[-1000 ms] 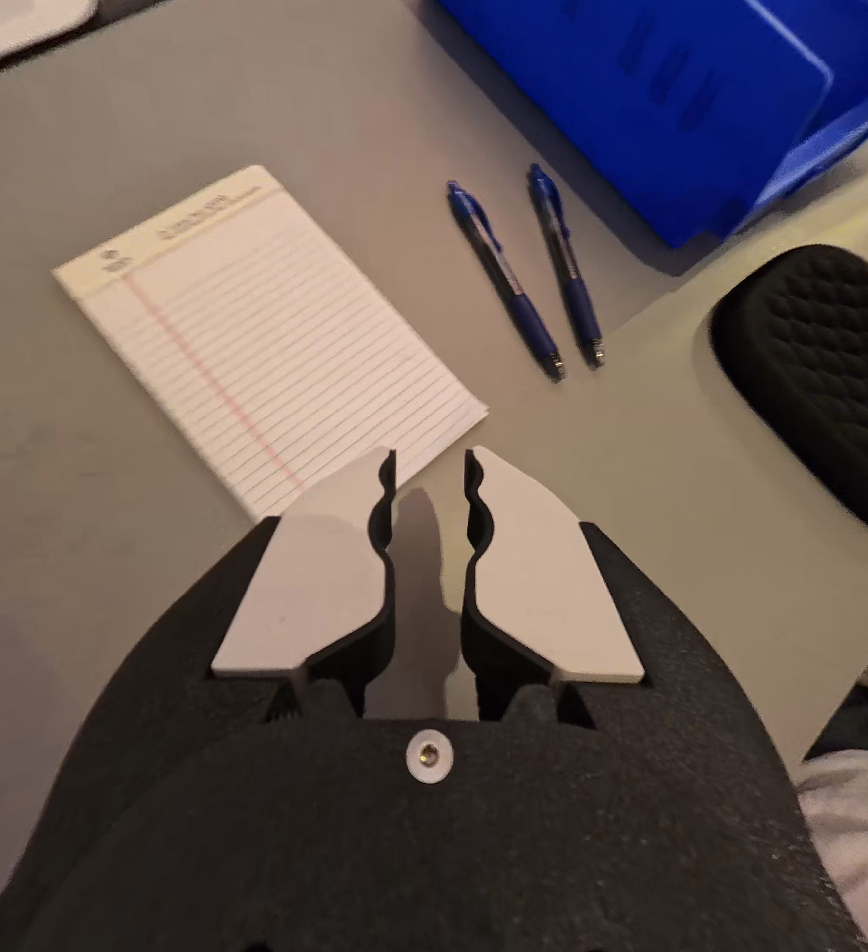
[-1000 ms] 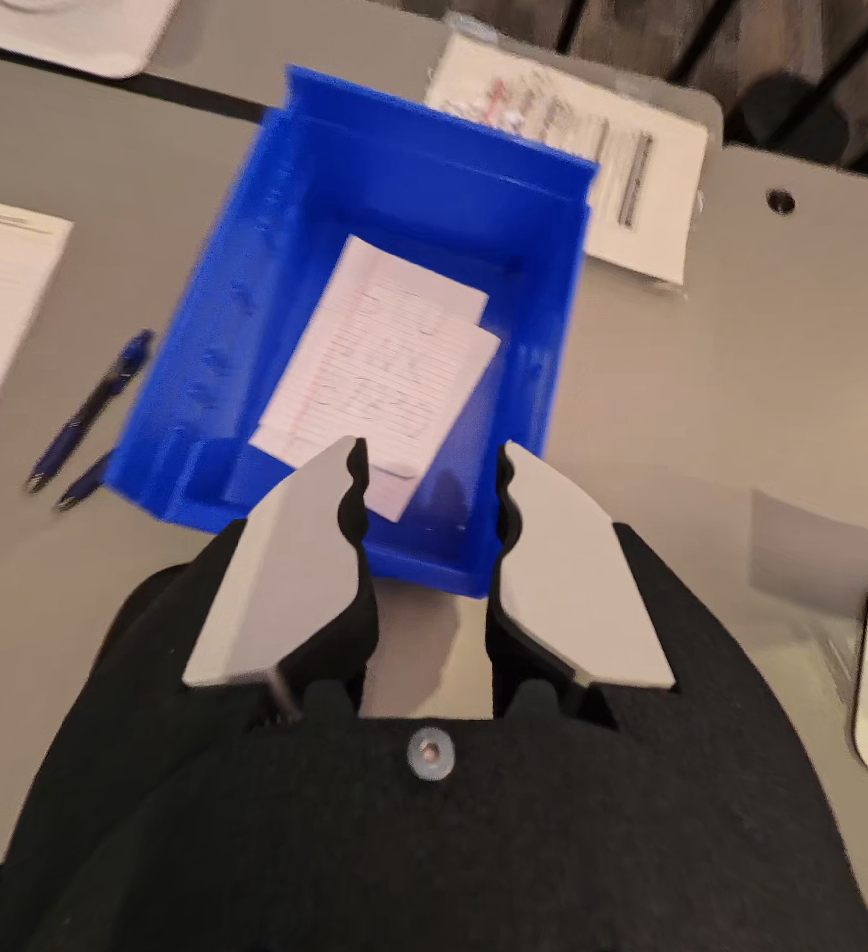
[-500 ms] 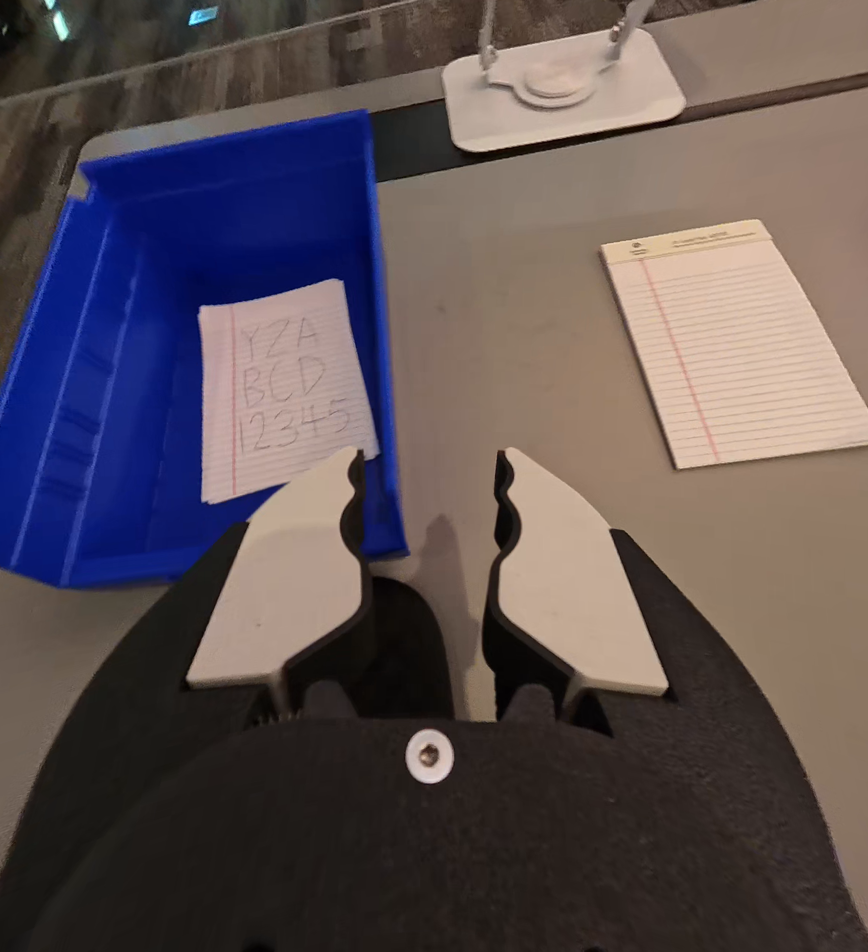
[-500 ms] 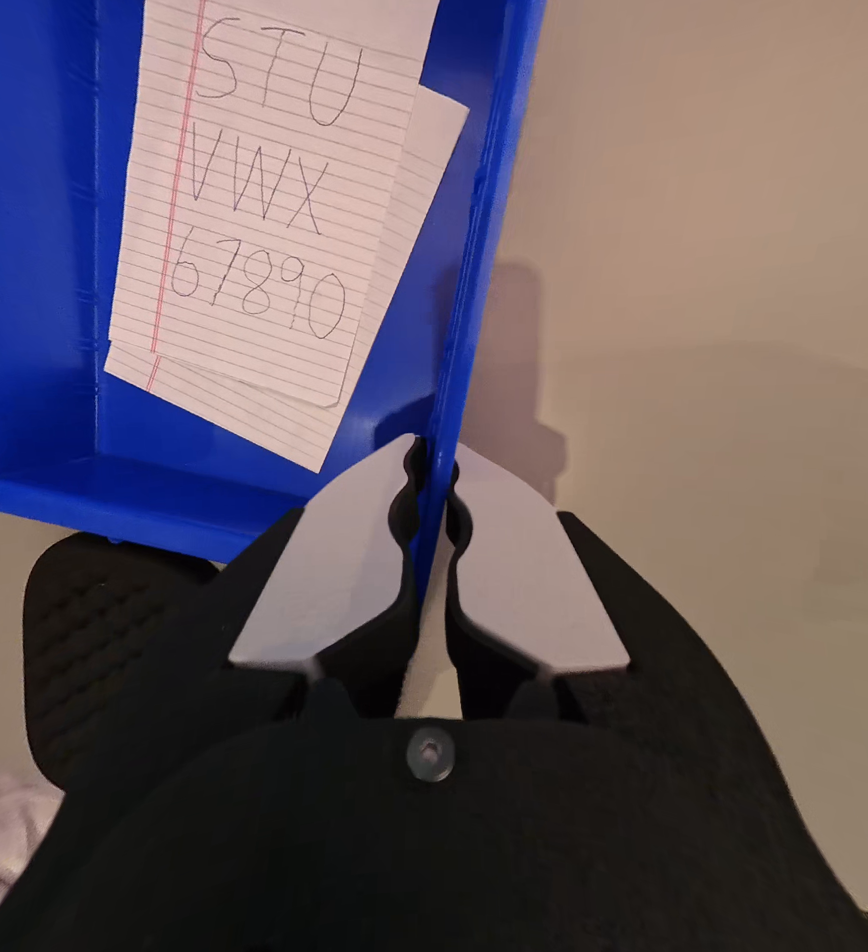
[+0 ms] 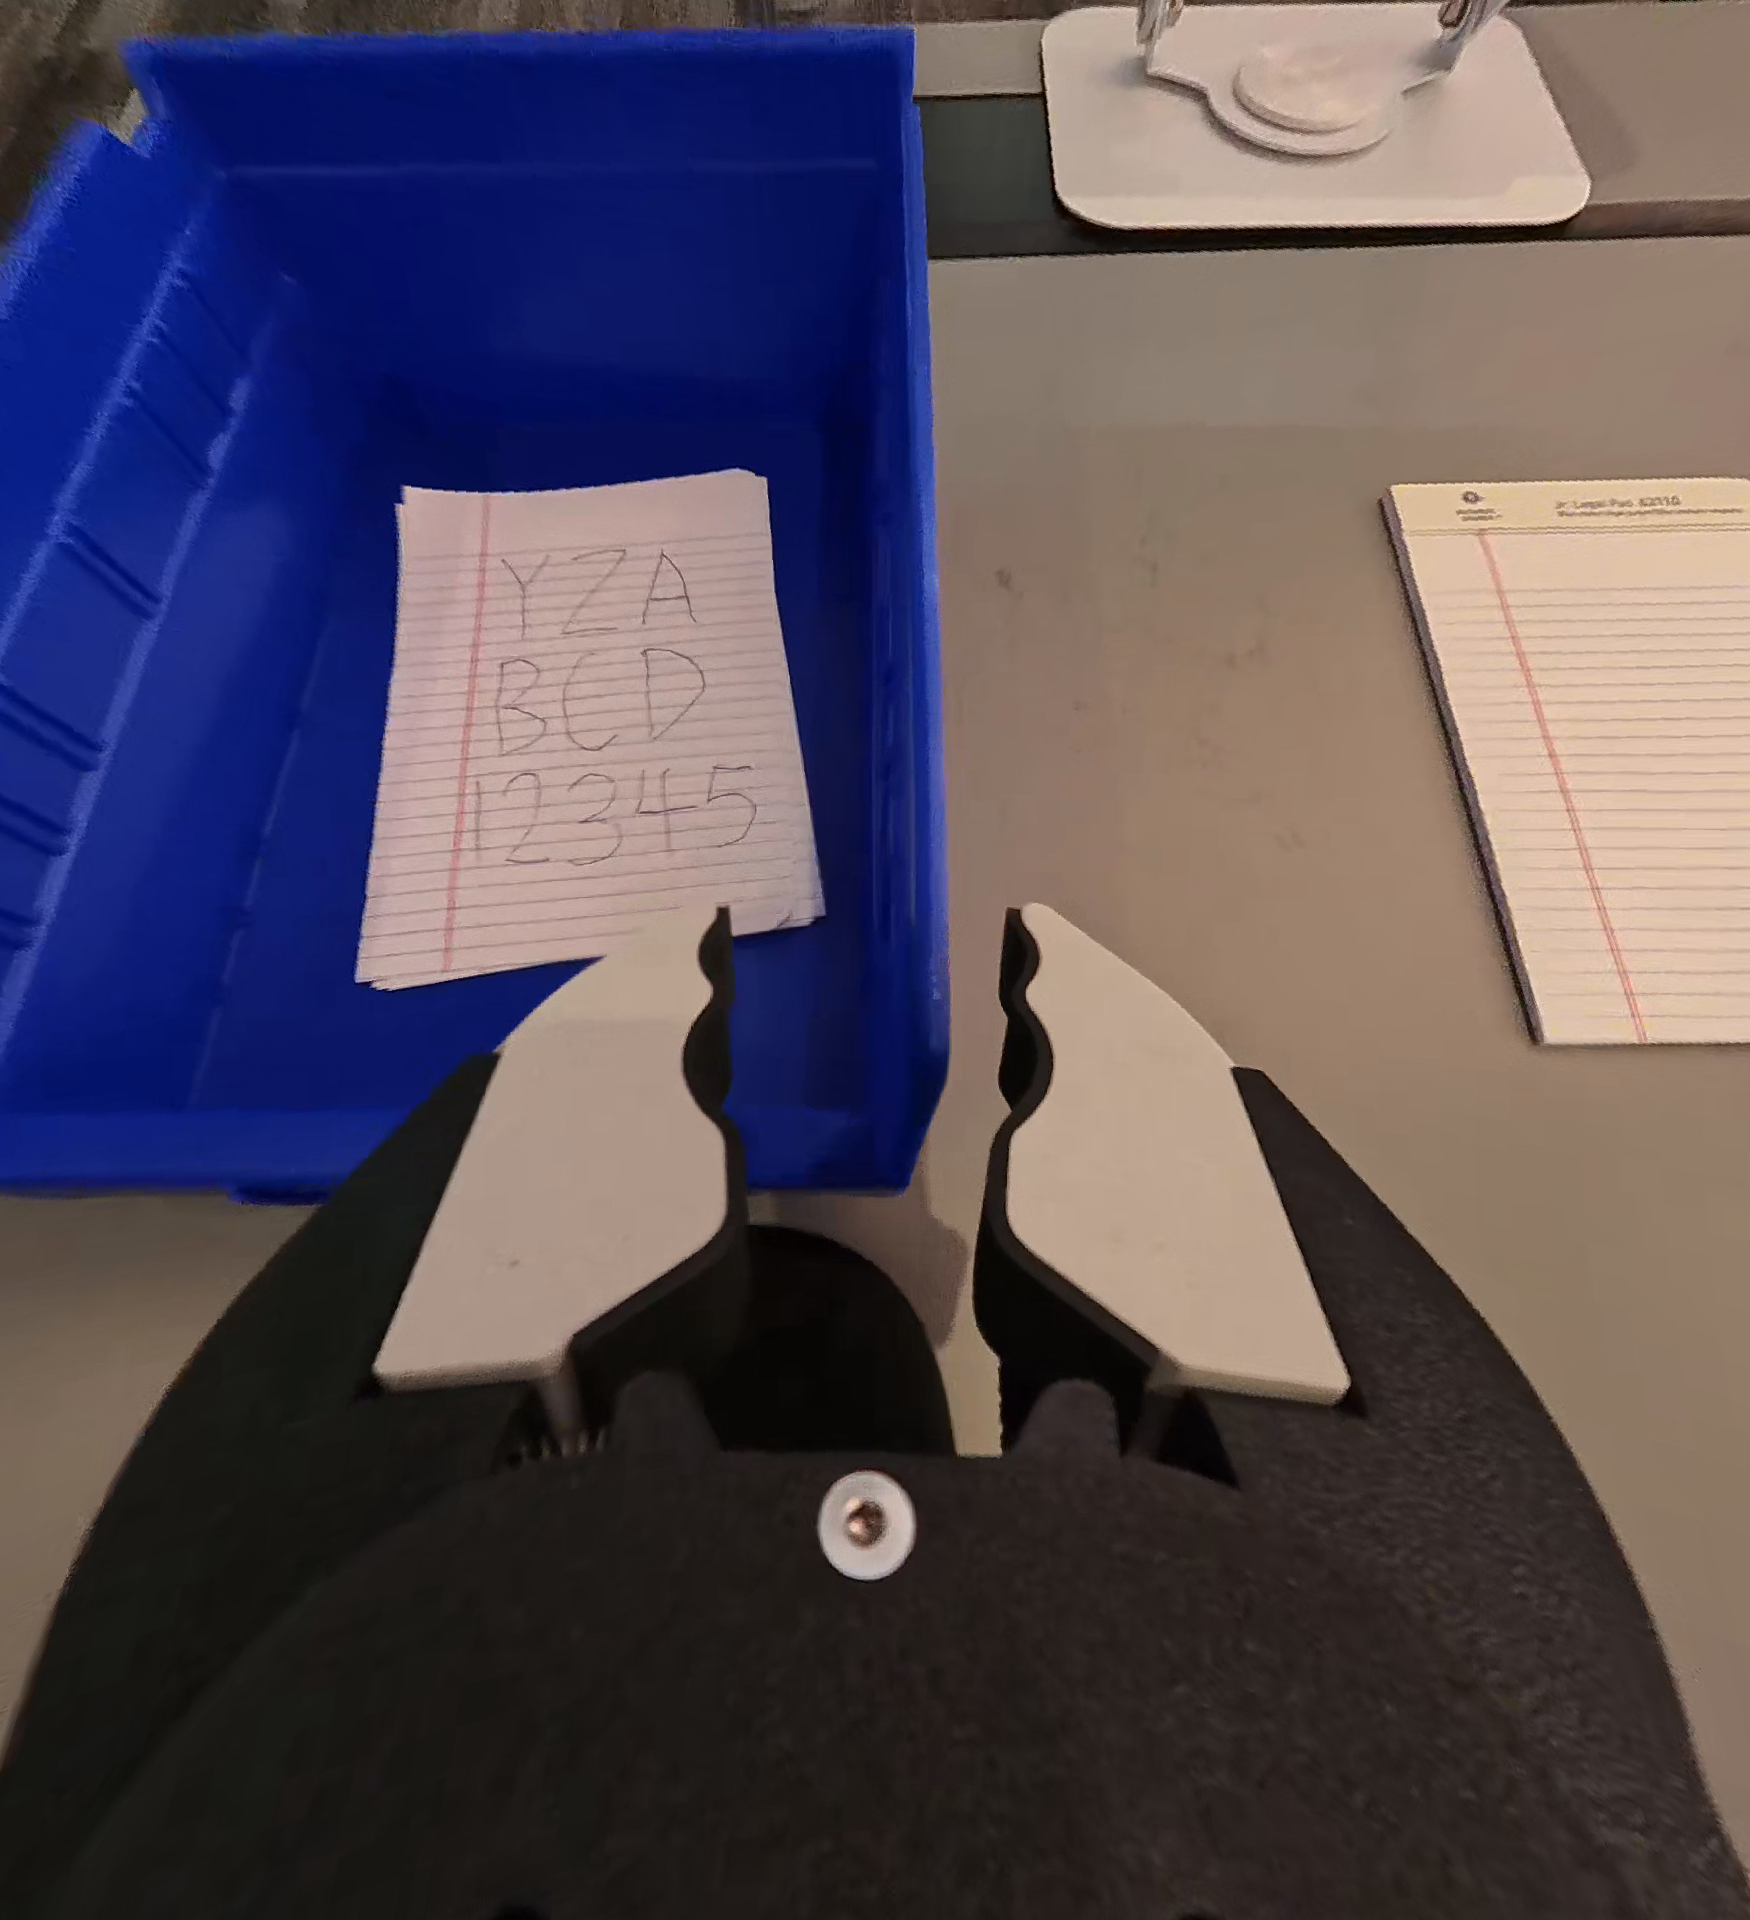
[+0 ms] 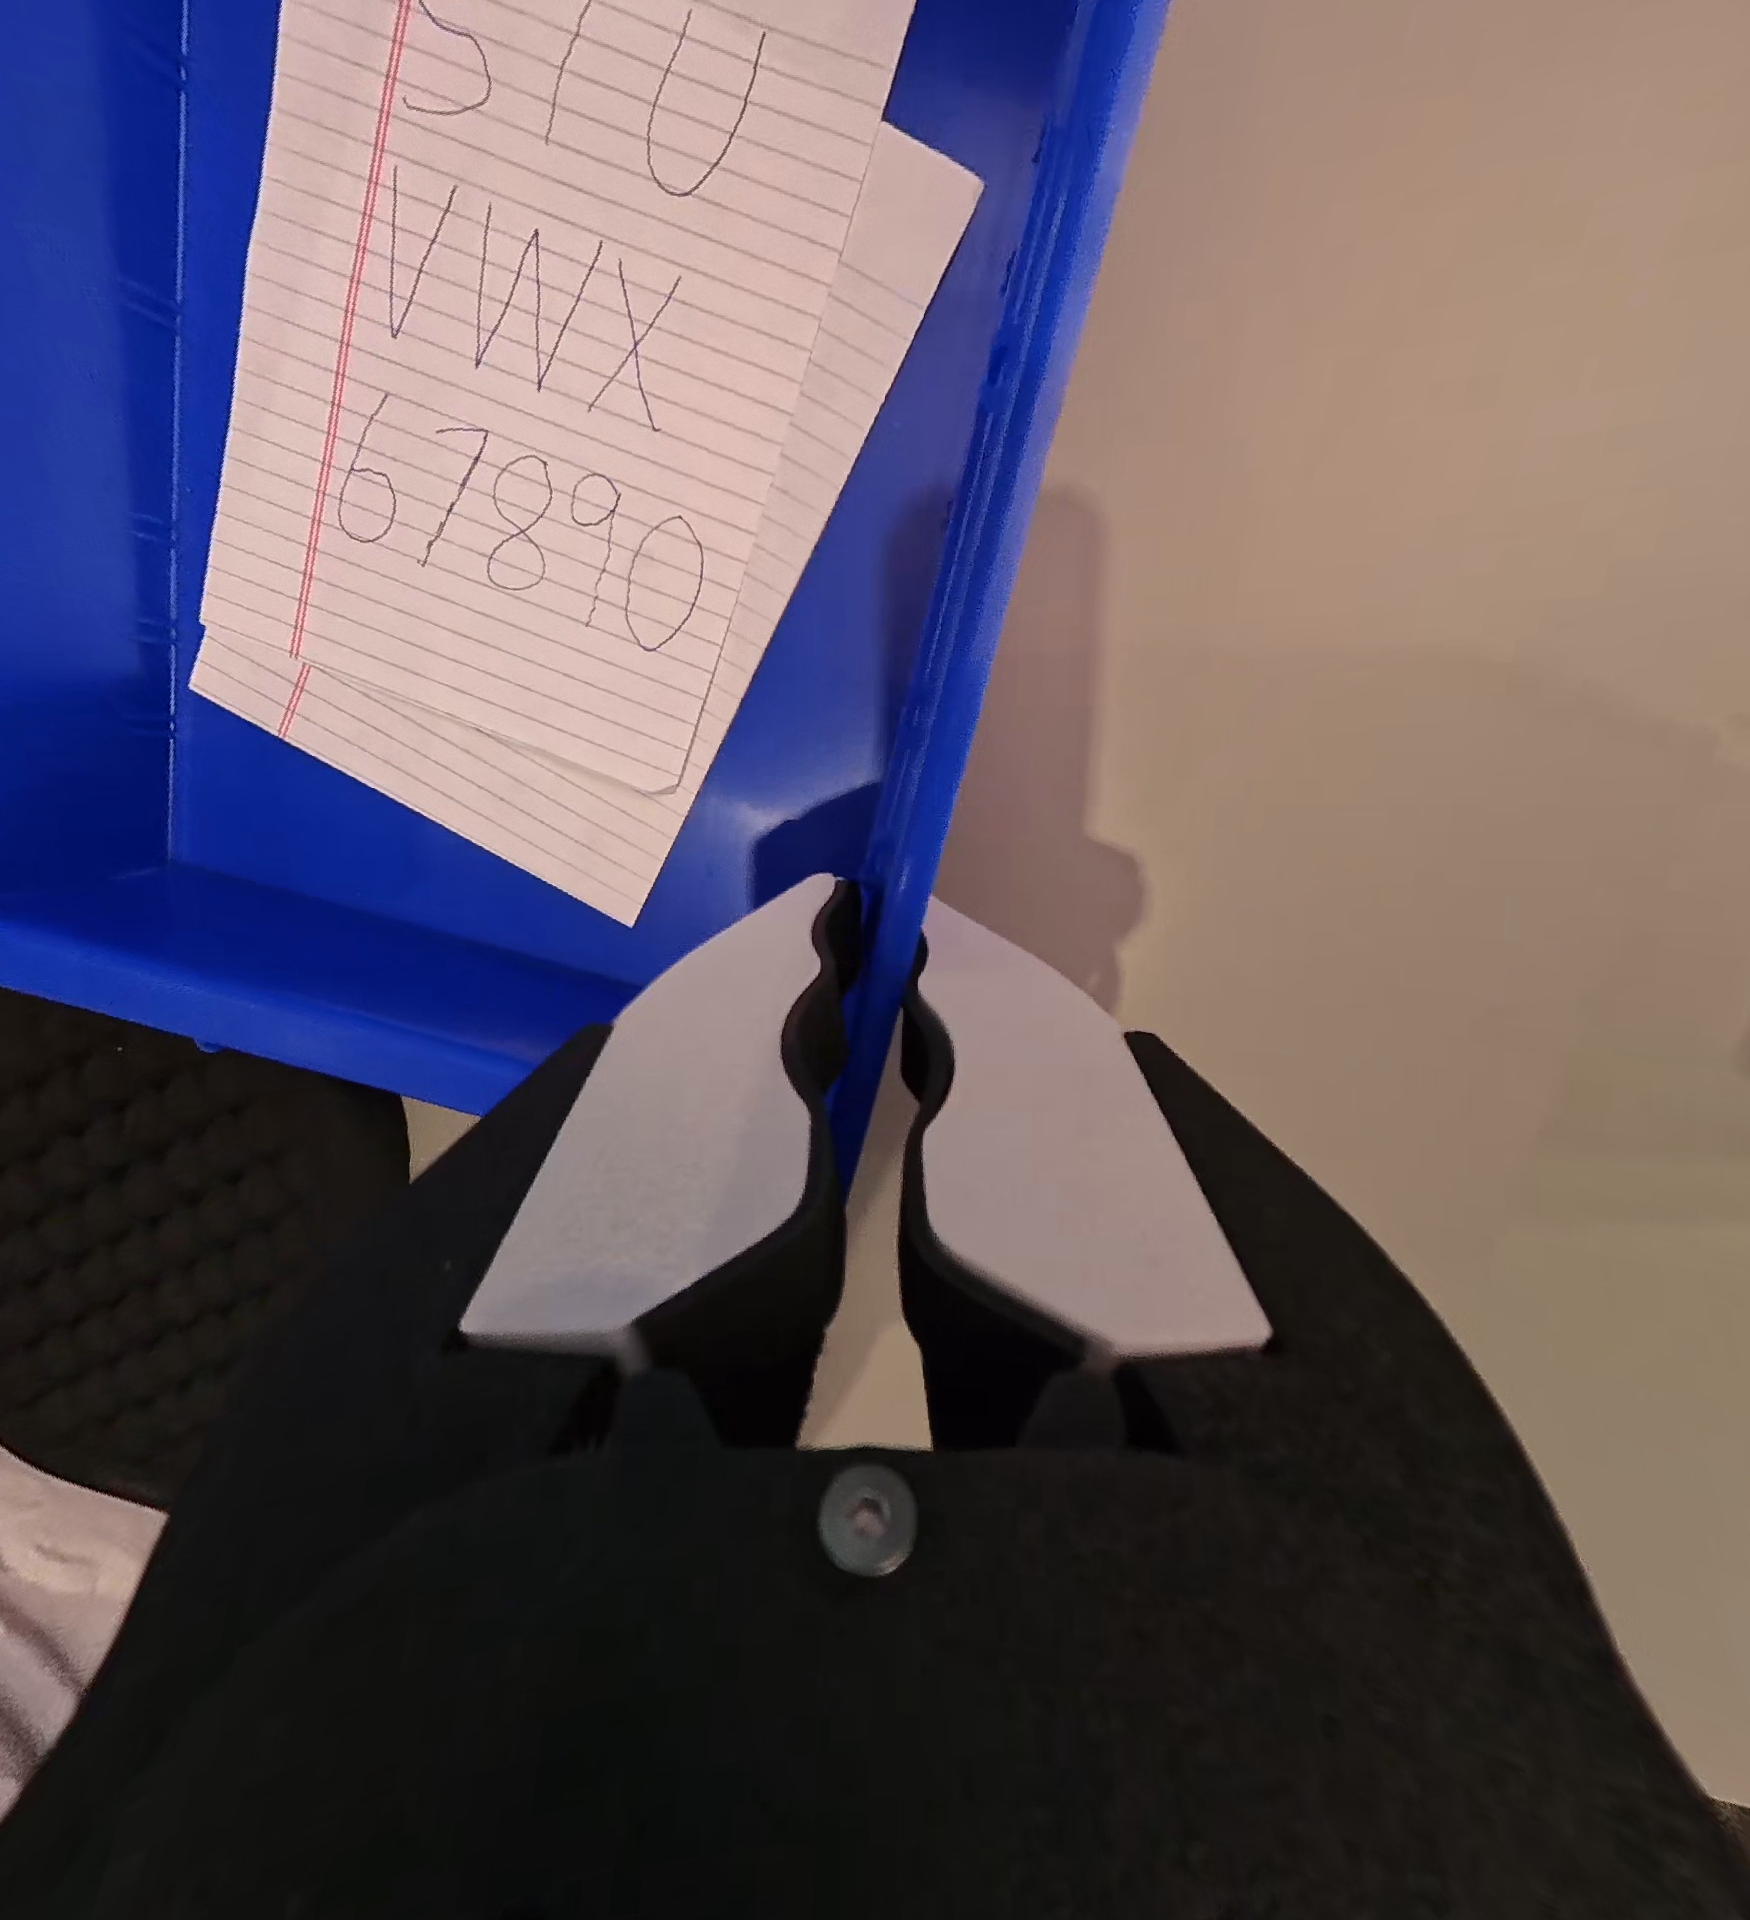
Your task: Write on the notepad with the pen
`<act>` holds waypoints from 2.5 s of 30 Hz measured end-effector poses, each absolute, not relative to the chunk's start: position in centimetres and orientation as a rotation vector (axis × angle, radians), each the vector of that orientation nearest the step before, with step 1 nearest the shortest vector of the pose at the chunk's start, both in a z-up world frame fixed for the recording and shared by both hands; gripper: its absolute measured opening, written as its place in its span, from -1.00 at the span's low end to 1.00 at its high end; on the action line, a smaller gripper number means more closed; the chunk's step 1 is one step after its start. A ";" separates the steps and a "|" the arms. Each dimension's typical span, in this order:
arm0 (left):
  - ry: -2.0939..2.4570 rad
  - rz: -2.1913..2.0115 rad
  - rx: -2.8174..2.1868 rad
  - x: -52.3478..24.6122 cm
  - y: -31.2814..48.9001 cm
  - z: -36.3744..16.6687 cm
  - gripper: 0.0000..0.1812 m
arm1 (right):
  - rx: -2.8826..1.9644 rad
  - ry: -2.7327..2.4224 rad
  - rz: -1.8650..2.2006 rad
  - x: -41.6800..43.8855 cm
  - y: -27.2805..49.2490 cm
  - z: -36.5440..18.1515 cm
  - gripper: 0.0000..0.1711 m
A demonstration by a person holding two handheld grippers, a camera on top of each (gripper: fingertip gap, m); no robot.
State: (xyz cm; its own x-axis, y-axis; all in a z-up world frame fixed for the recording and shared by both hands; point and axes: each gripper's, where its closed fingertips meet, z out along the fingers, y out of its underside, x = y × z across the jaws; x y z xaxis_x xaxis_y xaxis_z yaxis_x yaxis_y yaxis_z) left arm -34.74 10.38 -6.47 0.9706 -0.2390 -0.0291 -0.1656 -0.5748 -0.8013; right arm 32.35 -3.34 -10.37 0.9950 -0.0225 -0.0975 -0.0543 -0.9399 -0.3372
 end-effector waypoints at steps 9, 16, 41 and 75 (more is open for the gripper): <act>0.291 -0.198 -2.235 -33.2 12.5 -8.9 -0.86 | -2.777 0.075 0.170 32.6 -3.4 -10.4 -0.94; 0.195 -0.325 -2.043 -34.7 11.4 -3.4 -0.57 | -2.555 0.132 -0.099 34.3 -2.7 -6.0 -0.63; 1.096 -0.476 -2.159 -7.7 6.8 -12.6 -0.67 | -2.805 -0.149 0.031 5.9 3.8 -13.3 -0.65; 1.089 -0.555 -2.271 -1.9 4.8 -11.5 -0.62 | -2.980 -0.423 0.035 6.0 2.8 -15.7 -0.65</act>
